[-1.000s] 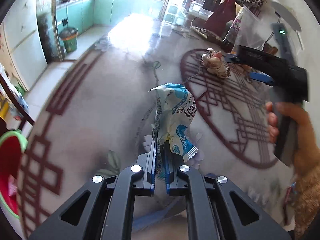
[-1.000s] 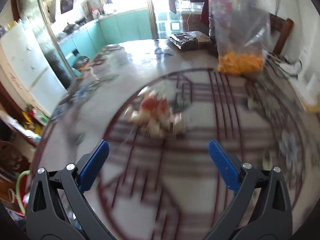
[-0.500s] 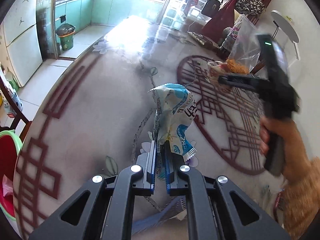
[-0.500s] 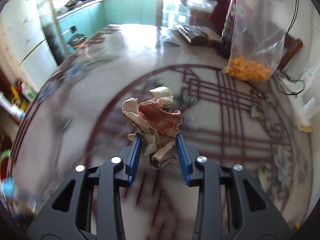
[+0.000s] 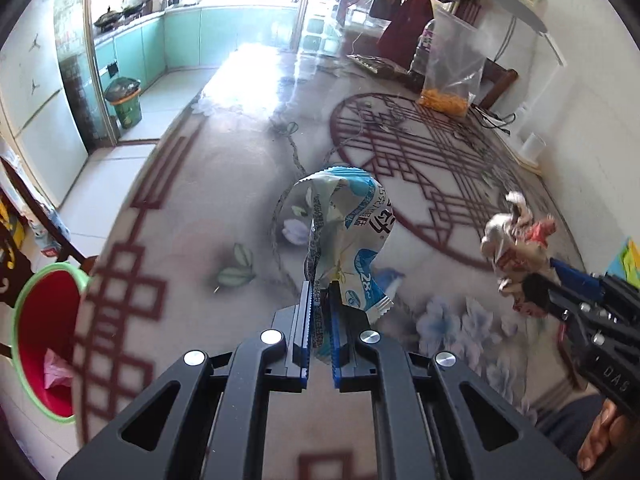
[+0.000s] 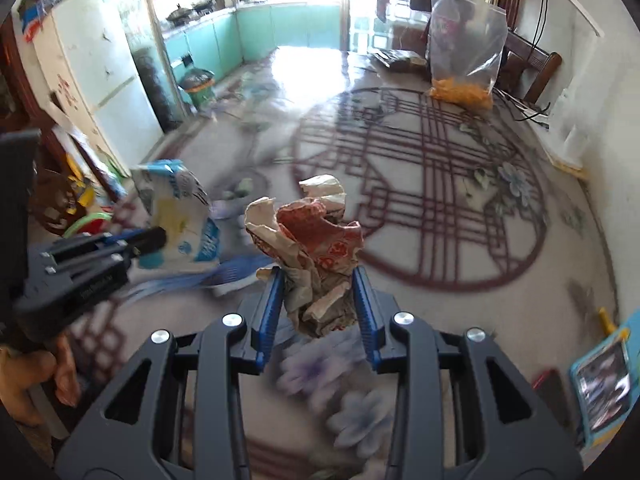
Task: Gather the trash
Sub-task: 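Carry the snack wrapper and crumpled paper toward the red bucket with both tools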
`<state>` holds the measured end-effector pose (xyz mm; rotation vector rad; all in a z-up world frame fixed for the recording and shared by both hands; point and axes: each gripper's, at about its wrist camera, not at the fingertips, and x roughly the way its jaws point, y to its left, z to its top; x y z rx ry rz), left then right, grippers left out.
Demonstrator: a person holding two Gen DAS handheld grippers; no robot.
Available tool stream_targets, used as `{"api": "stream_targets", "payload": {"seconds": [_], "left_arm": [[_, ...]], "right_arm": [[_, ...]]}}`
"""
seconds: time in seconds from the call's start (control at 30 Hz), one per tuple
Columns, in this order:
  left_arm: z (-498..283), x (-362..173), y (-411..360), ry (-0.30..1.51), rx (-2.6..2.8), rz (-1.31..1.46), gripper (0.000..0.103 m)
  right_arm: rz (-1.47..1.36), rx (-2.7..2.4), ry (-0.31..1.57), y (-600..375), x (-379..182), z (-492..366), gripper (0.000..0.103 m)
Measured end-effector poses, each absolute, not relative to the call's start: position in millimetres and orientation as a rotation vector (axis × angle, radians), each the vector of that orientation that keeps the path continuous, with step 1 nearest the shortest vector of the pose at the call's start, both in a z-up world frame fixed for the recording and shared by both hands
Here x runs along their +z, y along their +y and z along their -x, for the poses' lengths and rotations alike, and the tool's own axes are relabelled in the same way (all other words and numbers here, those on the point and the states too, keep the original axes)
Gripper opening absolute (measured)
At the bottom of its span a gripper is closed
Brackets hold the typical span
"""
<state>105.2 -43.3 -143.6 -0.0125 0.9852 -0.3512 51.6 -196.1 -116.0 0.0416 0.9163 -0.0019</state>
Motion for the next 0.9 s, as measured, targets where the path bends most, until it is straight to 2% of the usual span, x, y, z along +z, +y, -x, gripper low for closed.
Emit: {"api": "stream_targets", "payload": {"seconds": [0.43, 0.9], "left_arm": [[-47.7, -100.8, 4.0, 0.907, -0.286, 0.041, 0.006], [-48.7, -88.4, 63.5, 0.865, -0.19, 0.096, 0.006]], "right_arm": [[-0.033, 0.049, 0.797, -153.7, -74.5, -19.6, 0.035], [0.016, 0.125, 0.795, -109.0, -63.8, -21.4, 0.035]]}}
